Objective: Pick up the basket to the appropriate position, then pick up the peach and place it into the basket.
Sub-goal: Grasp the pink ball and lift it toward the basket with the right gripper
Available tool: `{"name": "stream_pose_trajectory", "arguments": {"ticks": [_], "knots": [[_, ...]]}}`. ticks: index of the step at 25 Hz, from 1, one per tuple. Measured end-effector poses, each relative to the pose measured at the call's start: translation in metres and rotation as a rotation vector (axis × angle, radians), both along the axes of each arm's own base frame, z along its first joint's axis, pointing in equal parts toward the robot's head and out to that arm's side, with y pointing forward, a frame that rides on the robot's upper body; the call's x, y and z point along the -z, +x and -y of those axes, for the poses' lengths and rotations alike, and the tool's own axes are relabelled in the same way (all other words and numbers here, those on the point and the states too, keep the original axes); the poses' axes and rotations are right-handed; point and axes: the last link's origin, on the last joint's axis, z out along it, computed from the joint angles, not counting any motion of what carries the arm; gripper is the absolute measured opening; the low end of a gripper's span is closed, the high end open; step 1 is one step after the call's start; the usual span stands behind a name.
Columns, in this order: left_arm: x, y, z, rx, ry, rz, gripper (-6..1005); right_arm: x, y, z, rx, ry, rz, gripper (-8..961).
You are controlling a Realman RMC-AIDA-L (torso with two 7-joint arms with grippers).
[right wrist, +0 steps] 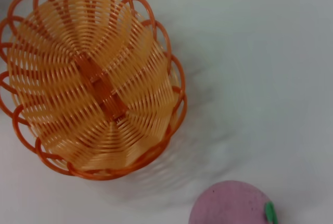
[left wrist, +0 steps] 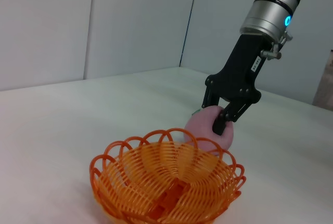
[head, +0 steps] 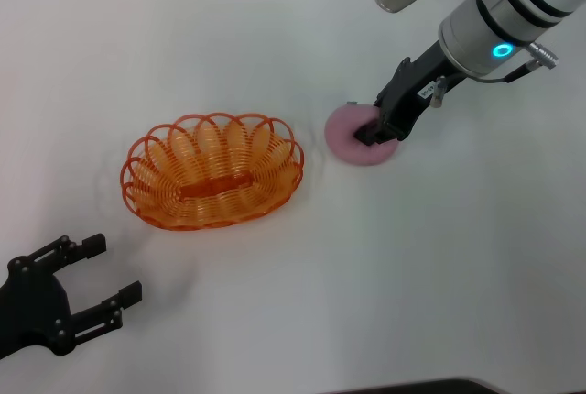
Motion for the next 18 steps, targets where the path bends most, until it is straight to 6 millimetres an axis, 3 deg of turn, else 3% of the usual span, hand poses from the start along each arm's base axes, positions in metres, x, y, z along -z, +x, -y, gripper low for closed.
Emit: {"name": "stream_pose_trajectory", "arguments": {"ticks": [18], "knots": [[0.0006, 0.0001, 0.0002, -0.003, -0.001, 0.003, 791, 0.0001, 0.0005, 0.0004, 0.001, -0.001, 0.001, 120]]}}
